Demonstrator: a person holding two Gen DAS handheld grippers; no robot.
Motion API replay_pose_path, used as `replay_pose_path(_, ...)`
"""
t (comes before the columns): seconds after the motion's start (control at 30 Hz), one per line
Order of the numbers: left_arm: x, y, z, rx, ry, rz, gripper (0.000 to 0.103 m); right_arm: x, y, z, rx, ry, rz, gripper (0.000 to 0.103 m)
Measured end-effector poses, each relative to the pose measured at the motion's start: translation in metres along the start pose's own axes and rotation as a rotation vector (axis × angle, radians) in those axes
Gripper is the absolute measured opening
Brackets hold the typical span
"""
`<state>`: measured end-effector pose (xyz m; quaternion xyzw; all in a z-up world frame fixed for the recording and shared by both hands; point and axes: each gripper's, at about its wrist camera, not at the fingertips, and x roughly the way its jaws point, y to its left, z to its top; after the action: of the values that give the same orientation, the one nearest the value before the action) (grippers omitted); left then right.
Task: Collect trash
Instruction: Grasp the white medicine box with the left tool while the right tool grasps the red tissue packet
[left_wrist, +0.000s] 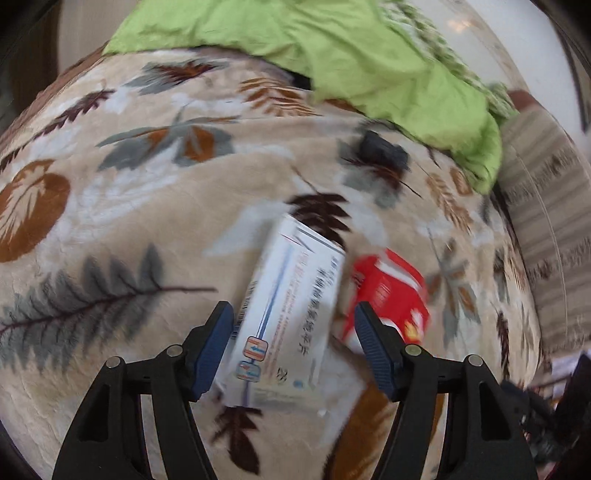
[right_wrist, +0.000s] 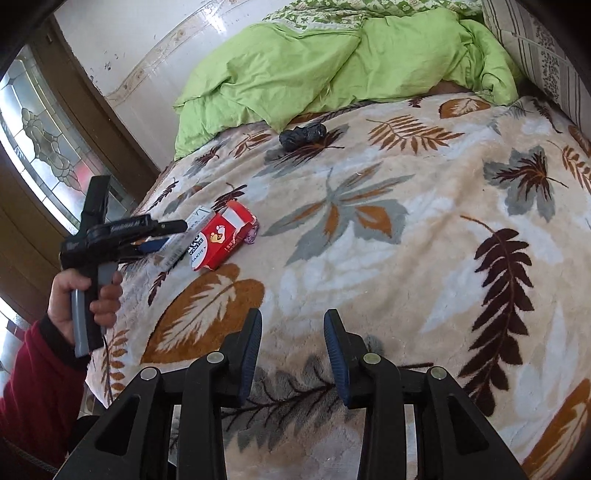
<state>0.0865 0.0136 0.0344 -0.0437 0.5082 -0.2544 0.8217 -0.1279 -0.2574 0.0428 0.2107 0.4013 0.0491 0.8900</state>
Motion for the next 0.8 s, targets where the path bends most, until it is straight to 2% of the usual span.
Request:
replay_pose_path(0.1, 0.001, -0.020, -0.007, 0.077, -0.013, 0.104, 0.067, 0.001, 0.000, -0.001, 0.002, 0.006, 0.006, 0.037)
replay_pose_path(0.2, 0.017, -0.022, -0.005, 0.078, 0.013, 0.210, 0.066, 0.001, 0.003, -0.001, -0.008, 0.003, 0.003, 0.037)
replay_pose_path(0.27, 0.025, -0.019, -0.007, 0.079, 0.001, 0.265, 0.057, -0.001, 0.004, -0.002, -0.017, -0.003, -0.003, 0.037)
replay_pose_path(0.33, 0.025, -0.019, -0.010, 0.078, -0.027, 0.284, 0.056, -0.002, 0.005, -0.002, -0.022, -0.008, -0.006, 0.037)
replay_pose_path(0.43, 0.014, -0.017, -0.014, 0.027, -0.076, 0.316, 0.056, -0.001, 0.004, -0.001, -0.013, -0.001, -0.004, 0.037)
replay_pose_path(0.53, -0.014, -0.016, -0.025, -0.052, -0.148, 0.313, 0.056, 0.004, 0.005, 0.000, -0.001, 0.015, 0.020, 0.037)
replay_pose_path(0.67, -0.056, -0.015, -0.041, -0.150, -0.247, 0.345, 0.056, 0.021, 0.016, 0.007, 0.021, 0.056, 0.097, 0.037)
replay_pose_path(0.8, -0.070, -0.005, -0.046, -0.184, -0.297, 0.363, 0.056, 0.045, 0.041, 0.020, 0.020, 0.101, 0.172, 0.037)
